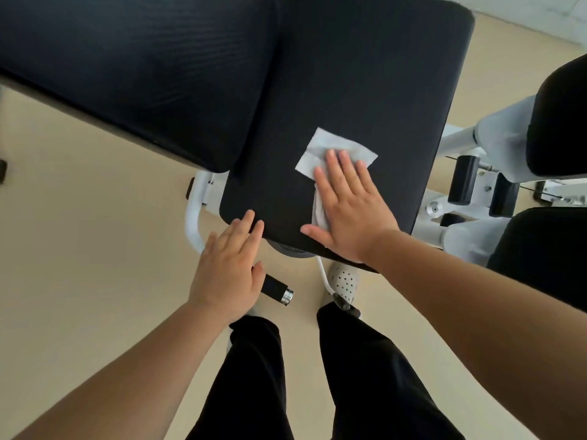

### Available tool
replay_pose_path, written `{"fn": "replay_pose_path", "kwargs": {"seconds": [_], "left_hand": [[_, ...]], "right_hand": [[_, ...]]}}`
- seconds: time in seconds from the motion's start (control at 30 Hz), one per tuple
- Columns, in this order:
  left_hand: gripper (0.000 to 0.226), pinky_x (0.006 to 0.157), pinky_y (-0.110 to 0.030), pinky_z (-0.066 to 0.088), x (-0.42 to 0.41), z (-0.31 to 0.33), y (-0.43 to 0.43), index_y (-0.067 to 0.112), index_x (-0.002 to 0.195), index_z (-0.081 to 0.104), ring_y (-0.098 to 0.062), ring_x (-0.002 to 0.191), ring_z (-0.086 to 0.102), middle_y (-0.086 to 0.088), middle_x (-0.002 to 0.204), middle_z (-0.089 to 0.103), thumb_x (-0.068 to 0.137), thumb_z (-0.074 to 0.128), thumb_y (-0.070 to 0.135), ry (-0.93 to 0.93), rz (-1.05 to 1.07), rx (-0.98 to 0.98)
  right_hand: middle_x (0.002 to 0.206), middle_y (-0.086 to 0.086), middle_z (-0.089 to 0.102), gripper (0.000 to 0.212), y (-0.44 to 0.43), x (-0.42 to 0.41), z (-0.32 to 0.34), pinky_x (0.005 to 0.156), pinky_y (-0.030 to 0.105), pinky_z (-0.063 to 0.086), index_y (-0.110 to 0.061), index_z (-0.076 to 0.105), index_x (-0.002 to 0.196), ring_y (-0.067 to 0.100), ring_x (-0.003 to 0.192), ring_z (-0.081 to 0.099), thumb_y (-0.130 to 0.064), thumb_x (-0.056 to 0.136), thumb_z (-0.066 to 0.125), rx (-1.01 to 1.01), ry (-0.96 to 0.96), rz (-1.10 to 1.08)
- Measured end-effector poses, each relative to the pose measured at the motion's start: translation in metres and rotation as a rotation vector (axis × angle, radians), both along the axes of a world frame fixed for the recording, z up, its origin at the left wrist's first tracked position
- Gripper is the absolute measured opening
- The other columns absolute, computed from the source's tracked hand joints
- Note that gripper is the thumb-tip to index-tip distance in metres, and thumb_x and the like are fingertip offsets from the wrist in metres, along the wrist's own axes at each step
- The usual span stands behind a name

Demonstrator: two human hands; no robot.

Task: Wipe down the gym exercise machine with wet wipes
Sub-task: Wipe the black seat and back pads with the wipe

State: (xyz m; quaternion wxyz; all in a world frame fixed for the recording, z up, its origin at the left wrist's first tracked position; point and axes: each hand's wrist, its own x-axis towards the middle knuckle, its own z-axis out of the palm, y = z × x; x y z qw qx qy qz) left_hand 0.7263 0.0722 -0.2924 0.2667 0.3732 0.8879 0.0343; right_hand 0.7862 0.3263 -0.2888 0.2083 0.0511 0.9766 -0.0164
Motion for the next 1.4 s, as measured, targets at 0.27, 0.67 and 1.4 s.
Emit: {"fn": "replay_pose_path", "kwargs": {"seconds": [0.27, 0.67, 1.4], "left_hand": [[0.081, 0.119, -0.057, 0.027, 0.0, -0.023, -0.045, 0.016, 0.158, 0.028, -0.03, 0.151, 0.028, -0.009, 0.168, 0.017, 0.092, 0.06, 0.049, 0.046, 0.083, 0.02], [0.114, 0.085, -0.04, 0.054, -0.022, -0.02, -0.058, 0.019, 0.162, 0.008, -0.025, 0.114, 0.056, 0.002, 0.168, -0.019, 0.078, 0.076, 0.053, -0.018, 0.017, 0.058], [0.103, 0.071, -0.035, 0.051, -0.037, -0.03, -0.057, 0.029, 0.162, -0.001, -0.017, 0.098, 0.052, 0.014, 0.167, -0.02, 0.087, 0.065, 0.053, -0.072, -0.06, 0.12]], "right_hand": [[0.167, 0.028, -0.015, 0.103, -0.067, -0.03, -0.011, 0.127, 0.057, 0.001, -0.002, -0.006, 0.162, 0.044, 0.155, -0.017, -0.079, 0.094, -0.003, 0.016, 0.025, -0.1], [0.167, 0.031, -0.008, 0.112, -0.041, 0.0, 0.002, 0.128, 0.056, 0.004, 0.005, 0.001, 0.161, 0.044, 0.156, -0.01, -0.083, 0.092, -0.001, 0.182, -0.015, -0.372], [0.148, 0.021, 0.051, 0.052, -0.057, -0.035, -0.018, 0.119, 0.052, 0.031, -0.003, 0.054, 0.144, 0.044, 0.139, 0.045, -0.012, 0.094, 0.05, 0.069, 0.383, -0.141]]}}
